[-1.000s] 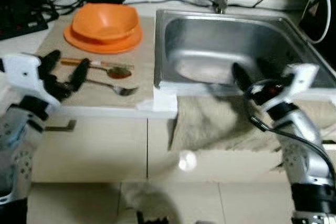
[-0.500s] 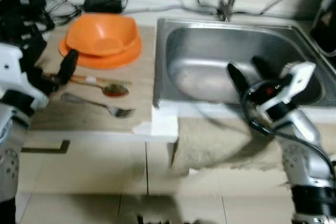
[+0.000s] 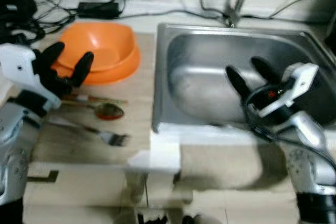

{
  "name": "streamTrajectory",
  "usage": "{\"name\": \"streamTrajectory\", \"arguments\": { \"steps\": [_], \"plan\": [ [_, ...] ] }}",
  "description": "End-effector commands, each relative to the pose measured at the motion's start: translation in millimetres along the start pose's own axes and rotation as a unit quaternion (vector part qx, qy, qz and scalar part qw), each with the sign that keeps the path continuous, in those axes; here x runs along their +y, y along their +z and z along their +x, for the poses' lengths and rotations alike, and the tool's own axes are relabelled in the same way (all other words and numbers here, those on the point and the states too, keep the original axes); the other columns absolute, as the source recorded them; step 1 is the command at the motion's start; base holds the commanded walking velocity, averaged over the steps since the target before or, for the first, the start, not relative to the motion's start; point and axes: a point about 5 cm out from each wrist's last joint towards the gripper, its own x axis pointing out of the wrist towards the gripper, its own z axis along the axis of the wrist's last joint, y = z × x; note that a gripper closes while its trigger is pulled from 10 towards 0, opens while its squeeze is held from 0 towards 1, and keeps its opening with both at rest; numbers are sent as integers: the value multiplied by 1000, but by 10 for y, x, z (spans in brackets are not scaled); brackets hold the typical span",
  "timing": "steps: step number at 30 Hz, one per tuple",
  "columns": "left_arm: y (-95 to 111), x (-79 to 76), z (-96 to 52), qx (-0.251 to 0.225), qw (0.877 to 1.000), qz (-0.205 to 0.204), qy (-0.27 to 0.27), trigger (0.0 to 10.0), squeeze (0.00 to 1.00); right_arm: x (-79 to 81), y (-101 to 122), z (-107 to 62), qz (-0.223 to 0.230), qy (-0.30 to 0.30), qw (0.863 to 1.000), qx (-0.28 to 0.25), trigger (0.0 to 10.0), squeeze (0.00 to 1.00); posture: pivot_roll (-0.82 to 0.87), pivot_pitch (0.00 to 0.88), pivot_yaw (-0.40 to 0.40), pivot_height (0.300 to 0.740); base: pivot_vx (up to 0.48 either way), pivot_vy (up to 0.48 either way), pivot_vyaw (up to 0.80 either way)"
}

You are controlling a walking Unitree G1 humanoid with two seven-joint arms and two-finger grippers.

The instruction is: Kitchen organization

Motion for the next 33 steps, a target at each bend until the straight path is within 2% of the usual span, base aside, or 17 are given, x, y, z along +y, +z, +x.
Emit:
{"name": "streamTrajectory", "arguments": {
  "steps": [1, 4, 10, 13, 14, 15, 16, 20, 21, 22, 24, 25, 29, 31, 33],
  "plan": [
    [105, 24, -5, -20, 1000, -14, -13, 10000, 0, -35, 35, -61, -3, -2, 1000, 2, 10000, 0, -105, 145, -40, 740, 0, 0, 0],
    [202, 71, -6, -27, 999, -30, -29, 10000, 0, -11, 40, -64, -9, 14, 1000, 6, 10000, 0, -104, 149, -43, 740, 0, 0, 0],
    [221, 209, 17, -3, 1000, 4, -4, 10000, 0, 44, 92, -30, -4, 45, 999, -2, 10000, 0, -96, 152, -52, 740, 0, 0, 0],
    [216, 278, 24, 11, 1000, 5, 13, 10000, 0, 63, 104, -25, -5, 57, 998, 0, 10000, 0, -93, 155, -55, 740, 0, 0, 0],
    [209, 314, 24, 25, 999, -16, 13, 10000, 702, 74, 99, -22, -1, 67, 998, 5, 10000, 0, -92, 154, -55, 740, 0, 0, 0],
    [212, 323, 27, 29, 999, -21, 10, 10000, 702, 75, 101, -18, -4, 71, 997, 8, 10000, 0, -90, 156, -54, 740, 0, 0, 0],
    [231, 332, 42, 28, 999, -22, 4, 10000, 1000, 76, 103, -10, -4, 76, 997, 9, 10000, 0, -86, 155, -56, 740, 0, 0, 0],
    [238, 355, 88, 38, 999, -24, -1, 10000, 1000, 65, 102, 20, -10, 79, 997, 9, 10000, 0, -84, 151, -55, 740, 0, 0, 0],
    [227, 367, 118, 51, 999, -13, -4, 10000, 1000, 63, 102, 41, -14, 80, 997, 8, 10000, 0, -85, 148, -52, 740, 0, 0, 0],
    [214, 412, 198, 64, 998, 5, -1, 10000, 663, 70, 103, 101, -17, 82, 996, 8, 10000, 0, -86, 144, -48, 740, 0, 0, 0],
    [217, 423, 221, 64, 998, 9, -1, 10000, 663, 72, 105, 117, -17, 82, 996, 7, 10000, 0, -86, 144, -48, 740, 0, 0, 0],
    [228, 435, 256, 61, 998, 14, 2, 10000, 0, 71, 107, 128, -16, 81, 997, 7, 10000, 0, -84, 145, -49, 740, 0, 0, 0],
    [181, 463, 346, 81, 997, -10, -15, 10000, 0, 57, 102, 118, -12, 75, 997, 8, 10000, 0, -88, 146, -47, 740, 0, 0, 0],
    [126, 540, 395, 119, 993, -25, 5, 10000, 0, 48, 87, 89, -13, 73, 997, 13, 10000, 0, -93, 147, -43, 740, 0, 0, 0],
    [127, 640, 448, 136, 989, -46, 27, 10000, 0, 38, 90, 64, -14, 71, 997, 14, 10000, 0, -100, 151, -37, 740, 0, 0, 0]
  ]
}}
